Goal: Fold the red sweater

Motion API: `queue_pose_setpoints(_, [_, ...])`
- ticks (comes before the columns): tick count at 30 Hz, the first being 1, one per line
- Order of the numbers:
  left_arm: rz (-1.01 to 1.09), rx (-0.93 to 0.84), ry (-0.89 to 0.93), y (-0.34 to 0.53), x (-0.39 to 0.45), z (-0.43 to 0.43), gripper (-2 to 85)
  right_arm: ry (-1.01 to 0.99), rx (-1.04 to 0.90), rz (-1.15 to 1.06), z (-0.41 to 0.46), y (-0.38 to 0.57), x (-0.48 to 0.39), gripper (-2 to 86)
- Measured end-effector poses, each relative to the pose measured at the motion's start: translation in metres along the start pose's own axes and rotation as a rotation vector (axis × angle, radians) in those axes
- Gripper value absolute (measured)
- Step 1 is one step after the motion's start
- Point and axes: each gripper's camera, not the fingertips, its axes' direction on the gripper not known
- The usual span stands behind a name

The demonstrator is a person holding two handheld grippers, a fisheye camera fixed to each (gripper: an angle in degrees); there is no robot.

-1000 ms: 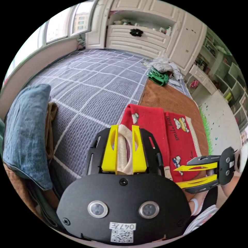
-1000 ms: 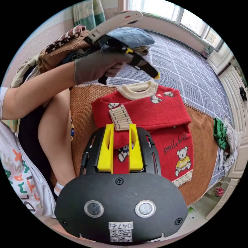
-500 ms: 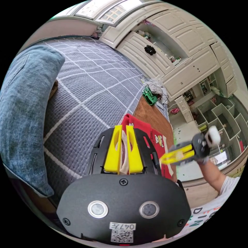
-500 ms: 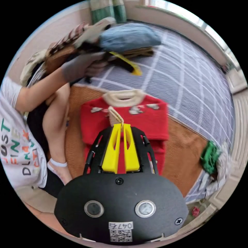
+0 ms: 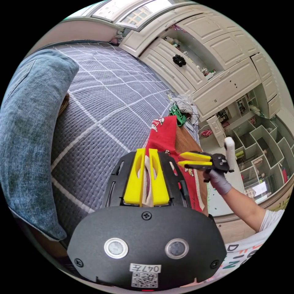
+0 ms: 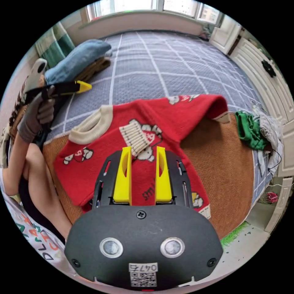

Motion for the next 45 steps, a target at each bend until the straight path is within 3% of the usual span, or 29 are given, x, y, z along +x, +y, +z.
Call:
queue_pose_setpoints(3, [-0.006,-0.014,0.003,0.011,-0.002,0.016,5.0,0.007,0.026,0.081,0.030,0.002,0.004,5.9])
queue_pose_setpoints(8, [-0.043,-0.002,0.033,0.026,-0.008,0.037,1.9,-0.235,0.100,0.082,0.046,0.014,0.024,0.7])
queue_pose_setpoints(11, [-0.049,-0.004,0.031,0.033,-0.005,0.048,0.7,-0.443,0.179,0.015,0.043,0.030,0.028,0.3])
queue_pose_setpoints(16, [-0.060,0.003,0.044,0.043,0.000,0.061,1.6,-1.041,0.294,-0.254,0.039,0.086,-0.014,0.3])
queue_pose_setpoints(20, [-0.066,-0.007,0.047,0.047,0.009,0.076,1.6,-1.308,0.188,-0.500,0.059,0.126,-0.074,2.6])
queue_pose_setpoints(22, [-0.067,-0.010,0.048,0.048,0.013,0.081,1.2,-1.211,0.026,-0.559,0.081,0.141,-0.096,10.2])
queue_pose_setpoints(24, [-0.066,-0.017,0.047,0.049,0.017,0.087,0.3,-1.055,-0.019,-0.558,0.091,0.145,-0.088,10.8])
queue_pose_setpoints(27, [-0.063,-0.036,0.051,0.049,0.024,0.101,-0.3,-0.857,0.051,-0.324,0.100,0.130,-0.022,9.8])
queue_pose_setpoints(29, [-0.056,-0.064,0.059,0.046,0.030,0.115,-0.7,-0.770,0.163,-0.091,0.101,0.118,0.037,8.9])
queue_pose_setpoints(31, [-0.047,-0.087,0.063,0.042,0.034,0.127,-0.9,-0.722,0.305,0.288,0.106,0.110,0.119,8.9])
queue_pose_setpoints(33, [-0.037,-0.111,0.067,0.039,0.038,0.138,-0.9,-0.685,0.378,0.480,0.111,0.103,0.163,10.1])
queue_pose_setpoints(37, [-0.015,-0.166,0.097,0.029,0.051,0.163,-0.9,-0.471,0.319,0.649,0.135,0.061,0.218,11.7])
queue_pose_setpoints(45, [0.039,-0.221,0.115,0.010,0.073,0.190,-1.0,-0.420,0.222,0.862,0.208,0.037,0.264,9.1])
